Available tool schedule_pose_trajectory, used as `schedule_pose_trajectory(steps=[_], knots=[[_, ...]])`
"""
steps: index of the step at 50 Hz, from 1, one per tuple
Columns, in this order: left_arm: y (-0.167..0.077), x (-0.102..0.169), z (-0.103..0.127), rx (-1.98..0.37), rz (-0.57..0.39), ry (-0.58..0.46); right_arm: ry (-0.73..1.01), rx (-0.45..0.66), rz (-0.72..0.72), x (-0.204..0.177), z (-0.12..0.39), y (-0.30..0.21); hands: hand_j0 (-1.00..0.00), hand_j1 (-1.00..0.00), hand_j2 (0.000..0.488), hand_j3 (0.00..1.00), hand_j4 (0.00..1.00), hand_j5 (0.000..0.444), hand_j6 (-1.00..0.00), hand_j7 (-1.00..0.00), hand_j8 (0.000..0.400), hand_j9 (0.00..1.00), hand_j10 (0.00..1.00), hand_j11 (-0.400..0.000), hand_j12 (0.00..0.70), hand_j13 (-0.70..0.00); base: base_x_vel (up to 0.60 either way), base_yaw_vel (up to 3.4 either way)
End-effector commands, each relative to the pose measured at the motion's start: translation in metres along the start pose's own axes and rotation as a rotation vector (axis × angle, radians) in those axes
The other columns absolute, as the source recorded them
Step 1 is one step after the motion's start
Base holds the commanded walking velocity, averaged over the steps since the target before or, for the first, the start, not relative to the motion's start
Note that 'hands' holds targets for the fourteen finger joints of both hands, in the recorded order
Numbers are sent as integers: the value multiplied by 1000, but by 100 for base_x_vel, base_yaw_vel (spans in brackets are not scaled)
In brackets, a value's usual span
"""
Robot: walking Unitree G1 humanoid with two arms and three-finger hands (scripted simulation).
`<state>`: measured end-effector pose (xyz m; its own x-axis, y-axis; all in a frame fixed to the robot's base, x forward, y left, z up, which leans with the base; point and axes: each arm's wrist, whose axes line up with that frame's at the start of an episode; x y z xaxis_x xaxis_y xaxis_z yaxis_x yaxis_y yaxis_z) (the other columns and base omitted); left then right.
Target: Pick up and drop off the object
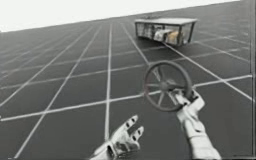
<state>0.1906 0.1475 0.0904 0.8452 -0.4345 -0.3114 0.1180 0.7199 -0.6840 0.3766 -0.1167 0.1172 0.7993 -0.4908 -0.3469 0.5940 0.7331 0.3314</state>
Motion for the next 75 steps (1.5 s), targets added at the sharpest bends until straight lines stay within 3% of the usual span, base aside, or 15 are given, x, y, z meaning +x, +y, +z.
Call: schedule_pose_trajectory(steps=[1, 75], knots=[[3, -2, -1, -17, -9, -10, -36, 1, 22, -5, 8, 9, 0, 0, 0, 1000, 1000, 0, 0, 0, 0, 1000, 1000, -400, 0, -700, 44, -39], [3, -2, -1, -17, -9, -10, -36, 1, 22, -5, 8, 9, 0, 0, 0, 1000, 1000, 0, 0, 0, 0, 1000, 1000, -400, 0, -700, 50, -20]])
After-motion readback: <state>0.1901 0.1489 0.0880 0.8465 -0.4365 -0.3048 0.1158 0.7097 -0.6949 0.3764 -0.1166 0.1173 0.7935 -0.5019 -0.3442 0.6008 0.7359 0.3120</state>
